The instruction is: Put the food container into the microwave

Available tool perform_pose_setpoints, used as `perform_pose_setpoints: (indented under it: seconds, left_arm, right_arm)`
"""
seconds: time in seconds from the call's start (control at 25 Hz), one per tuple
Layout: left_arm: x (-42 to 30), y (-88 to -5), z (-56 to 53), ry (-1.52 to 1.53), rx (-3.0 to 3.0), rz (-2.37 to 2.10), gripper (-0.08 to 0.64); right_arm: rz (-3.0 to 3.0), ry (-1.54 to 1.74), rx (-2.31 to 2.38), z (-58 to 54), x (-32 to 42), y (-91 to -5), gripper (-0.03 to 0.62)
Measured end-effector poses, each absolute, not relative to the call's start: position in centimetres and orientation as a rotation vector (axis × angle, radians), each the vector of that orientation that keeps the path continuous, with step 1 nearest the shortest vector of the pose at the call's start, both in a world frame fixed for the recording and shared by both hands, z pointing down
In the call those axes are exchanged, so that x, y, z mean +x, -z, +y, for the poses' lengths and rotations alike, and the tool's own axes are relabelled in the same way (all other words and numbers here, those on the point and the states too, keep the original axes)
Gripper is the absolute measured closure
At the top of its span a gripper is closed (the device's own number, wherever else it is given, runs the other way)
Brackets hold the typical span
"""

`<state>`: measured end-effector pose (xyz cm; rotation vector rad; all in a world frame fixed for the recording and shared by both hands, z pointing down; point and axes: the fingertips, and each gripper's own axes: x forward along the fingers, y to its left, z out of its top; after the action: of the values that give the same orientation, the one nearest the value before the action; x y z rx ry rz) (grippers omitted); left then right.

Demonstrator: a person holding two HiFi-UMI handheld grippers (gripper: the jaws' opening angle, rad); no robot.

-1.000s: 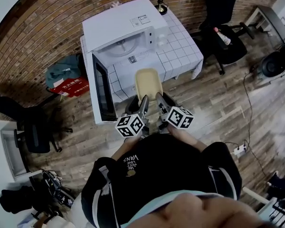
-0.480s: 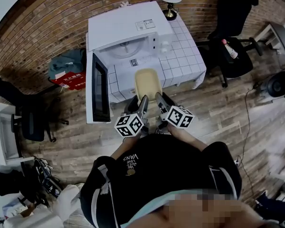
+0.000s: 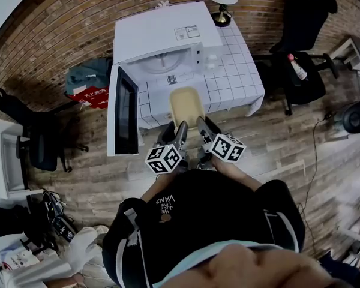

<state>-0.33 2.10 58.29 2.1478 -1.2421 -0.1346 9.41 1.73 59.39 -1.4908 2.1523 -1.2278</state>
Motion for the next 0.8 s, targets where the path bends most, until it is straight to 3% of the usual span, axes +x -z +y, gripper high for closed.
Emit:
perform_pose_setpoints:
  seconds: [0.8]
  left_arm:
    - [-2.6,-57.8,-6.6,0.144,2.154,-1.212,0.359]
  right_arm:
    - [2.137,1.214,-1.525,-6.8,7.3,-58.8,0.468]
